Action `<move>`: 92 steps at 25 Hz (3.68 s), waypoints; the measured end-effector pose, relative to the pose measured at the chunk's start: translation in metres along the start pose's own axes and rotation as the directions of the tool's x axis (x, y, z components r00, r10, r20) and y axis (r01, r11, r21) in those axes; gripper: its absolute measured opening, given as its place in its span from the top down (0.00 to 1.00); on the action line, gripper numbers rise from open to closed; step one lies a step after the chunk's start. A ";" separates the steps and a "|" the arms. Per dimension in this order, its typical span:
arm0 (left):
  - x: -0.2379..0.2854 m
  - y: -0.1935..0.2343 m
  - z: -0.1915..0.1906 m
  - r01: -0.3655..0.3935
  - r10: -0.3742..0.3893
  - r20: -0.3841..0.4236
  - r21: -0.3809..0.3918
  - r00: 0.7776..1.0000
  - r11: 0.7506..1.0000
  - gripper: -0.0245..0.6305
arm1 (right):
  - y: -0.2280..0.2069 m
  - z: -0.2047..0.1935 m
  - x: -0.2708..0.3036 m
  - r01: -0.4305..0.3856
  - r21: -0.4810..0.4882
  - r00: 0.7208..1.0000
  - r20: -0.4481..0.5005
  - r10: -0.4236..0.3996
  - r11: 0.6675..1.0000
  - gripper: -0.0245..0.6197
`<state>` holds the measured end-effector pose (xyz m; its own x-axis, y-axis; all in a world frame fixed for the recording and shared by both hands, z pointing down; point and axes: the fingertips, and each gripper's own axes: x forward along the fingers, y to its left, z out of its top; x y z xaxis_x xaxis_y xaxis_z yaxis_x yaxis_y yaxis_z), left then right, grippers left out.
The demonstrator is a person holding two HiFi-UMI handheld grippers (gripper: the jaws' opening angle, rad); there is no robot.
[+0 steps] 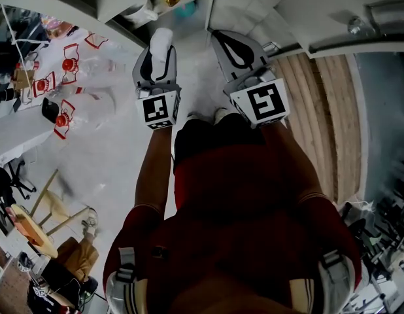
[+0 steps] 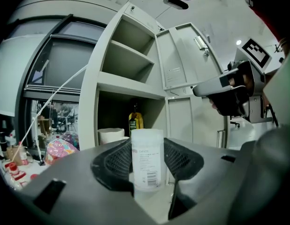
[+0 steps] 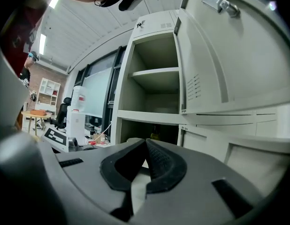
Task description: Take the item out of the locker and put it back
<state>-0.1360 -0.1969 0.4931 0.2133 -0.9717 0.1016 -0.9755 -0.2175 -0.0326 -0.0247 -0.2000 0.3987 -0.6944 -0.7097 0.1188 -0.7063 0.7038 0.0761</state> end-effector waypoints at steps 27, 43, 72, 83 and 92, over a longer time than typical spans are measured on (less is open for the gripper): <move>0.096 0.027 -0.128 -0.068 0.066 -0.066 -0.031 0.996 0.997 0.65 | -0.024 -0.114 0.054 -0.012 0.056 1.000 -0.006 0.013 0.998 0.97; 0.147 0.041 -0.189 -0.101 0.097 -0.130 -0.027 0.987 0.995 0.65 | -0.031 -0.157 0.066 -0.025 0.068 0.999 -0.021 0.026 0.997 0.97; 0.183 0.067 -0.217 -0.146 0.137 -0.236 -0.024 0.962 0.989 0.65 | -0.034 -0.171 0.067 -0.018 0.100 0.998 -0.061 0.024 0.995 0.97; 0.171 0.063 -0.237 -0.145 0.127 -0.281 -0.045 0.951 0.988 0.65 | -0.031 -0.177 0.064 -0.020 0.109 0.996 -0.081 0.029 0.994 0.97; 0.169 0.067 -0.248 -0.163 0.139 -0.331 -0.045 0.933 0.986 0.65 | -0.031 -0.179 0.057 -0.012 0.104 0.995 -0.101 0.022 0.994 0.97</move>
<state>-0.1787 -0.3532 0.7544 0.0453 -0.9066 0.4195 -0.9986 -0.0518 -0.0042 -0.0177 -0.2573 0.5802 -0.6925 -0.6871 0.2199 -0.7086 0.7050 -0.0288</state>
